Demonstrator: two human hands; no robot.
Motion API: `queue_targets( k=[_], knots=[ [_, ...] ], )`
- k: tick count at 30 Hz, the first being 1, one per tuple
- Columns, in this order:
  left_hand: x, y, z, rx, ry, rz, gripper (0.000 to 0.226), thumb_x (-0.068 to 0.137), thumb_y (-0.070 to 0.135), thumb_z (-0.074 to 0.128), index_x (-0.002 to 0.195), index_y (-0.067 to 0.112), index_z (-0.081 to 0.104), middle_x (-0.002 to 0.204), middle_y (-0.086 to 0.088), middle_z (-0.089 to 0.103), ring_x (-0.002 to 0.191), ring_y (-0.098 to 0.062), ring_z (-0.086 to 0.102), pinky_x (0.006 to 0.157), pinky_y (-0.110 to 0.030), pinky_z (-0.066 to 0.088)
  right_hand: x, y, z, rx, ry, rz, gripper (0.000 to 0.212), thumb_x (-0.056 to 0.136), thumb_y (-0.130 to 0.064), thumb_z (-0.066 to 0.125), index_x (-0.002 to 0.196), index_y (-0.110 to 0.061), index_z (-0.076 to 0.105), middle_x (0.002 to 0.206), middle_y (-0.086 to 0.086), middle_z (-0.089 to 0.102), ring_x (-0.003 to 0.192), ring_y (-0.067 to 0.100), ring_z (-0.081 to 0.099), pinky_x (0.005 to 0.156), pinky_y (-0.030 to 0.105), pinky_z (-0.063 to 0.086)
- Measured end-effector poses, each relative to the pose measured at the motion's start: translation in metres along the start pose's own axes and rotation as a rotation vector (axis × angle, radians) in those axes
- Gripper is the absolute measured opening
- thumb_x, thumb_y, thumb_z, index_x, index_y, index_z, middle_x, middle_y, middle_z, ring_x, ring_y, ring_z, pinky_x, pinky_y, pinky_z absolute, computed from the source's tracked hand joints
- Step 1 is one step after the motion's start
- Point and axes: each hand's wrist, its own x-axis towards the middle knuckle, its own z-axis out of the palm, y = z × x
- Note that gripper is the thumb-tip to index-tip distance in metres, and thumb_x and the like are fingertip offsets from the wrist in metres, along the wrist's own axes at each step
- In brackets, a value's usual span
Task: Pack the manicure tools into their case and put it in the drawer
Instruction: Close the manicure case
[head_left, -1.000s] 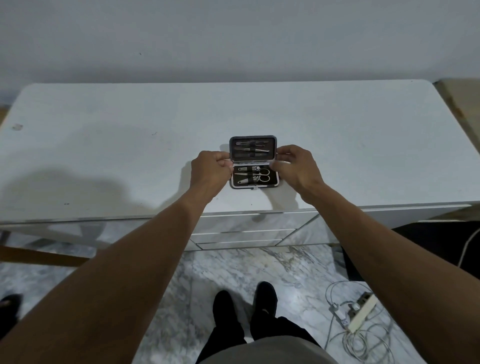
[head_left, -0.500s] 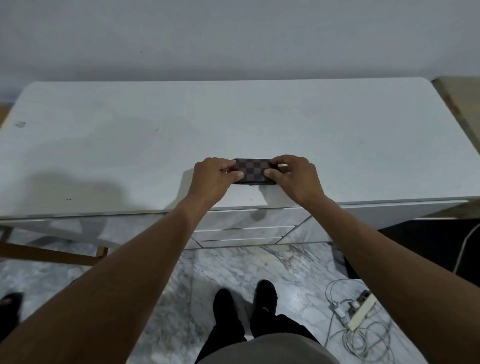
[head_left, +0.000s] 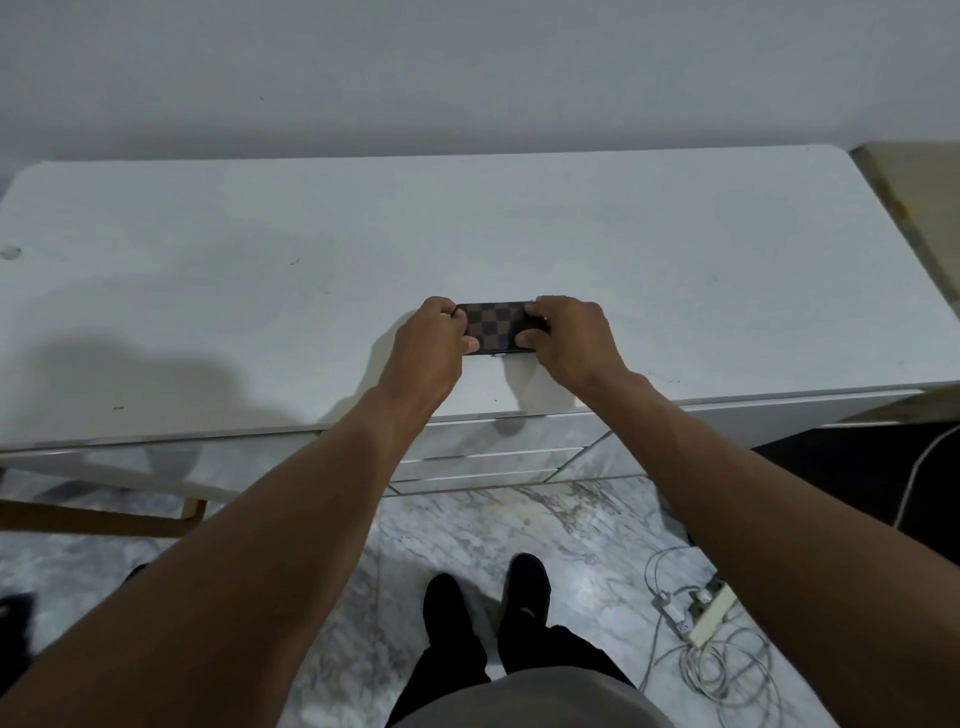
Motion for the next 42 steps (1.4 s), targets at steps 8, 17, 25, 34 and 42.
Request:
queue_targets(
  k=[8,17,25,34,42],
  knots=[
    [0.001,-0.002,0.004,-0.067,0.025,-0.036,0.023,0.09,0.007,0.064,0.109,-0.005,0.059,0.114,-0.008,0.058,0.102,-0.025,0.058,0.082,-0.021,0.043,0.002,0.0,0.006,0.005,-0.001,0.042,0.009,0.084,-0.011,0.064,0.09,-0.005,0.067,0.082,0.006,0.064,0.08,0.028,0.057,0.066,0.028,0.037],
    [-0.001,-0.014,0.0,-0.06,-0.025,0.044,0.031,0.091,0.007,0.065,0.119,-0.001,0.056,0.119,-0.008,0.058,0.106,-0.028,0.061,0.093,-0.035,0.049,-0.001,0.0,0.011,0.017,0.023,0.067,0.012,0.086,-0.012,0.063,0.097,-0.01,0.067,0.091,0.007,0.068,0.085,0.027,0.06,0.07,0.024,0.035],
    [-0.002,-0.02,0.003,-0.025,-0.023,0.077,0.039,0.089,0.011,0.067,0.125,0.001,0.058,0.124,-0.009,0.056,0.109,-0.029,0.058,0.093,-0.028,0.044,-0.018,-0.011,0.011,0.012,0.077,0.081,0.037,0.089,-0.014,0.061,0.124,-0.007,0.054,0.124,0.012,0.061,0.109,0.03,0.058,0.091,0.037,0.045],
    [-0.088,-0.045,0.012,0.143,0.136,0.389,0.036,0.093,0.018,0.055,0.127,0.006,0.058,0.117,-0.014,0.058,0.104,-0.031,0.058,0.086,-0.045,0.052,-0.106,0.005,0.032,-0.179,0.125,-0.052,0.043,0.095,-0.026,0.055,0.135,-0.011,0.048,0.142,0.009,0.05,0.128,0.026,0.048,0.106,0.034,0.04],
    [-0.137,-0.074,0.043,0.284,-0.057,0.196,0.044,0.087,0.026,0.054,0.121,0.0,0.06,0.12,-0.024,0.06,0.104,-0.043,0.061,0.089,-0.05,0.052,-0.131,0.028,0.072,-0.264,-0.086,-0.015,0.057,0.096,-0.032,0.052,0.145,-0.009,0.036,0.154,0.011,0.035,0.143,0.026,0.031,0.116,0.036,0.029]
  ],
)
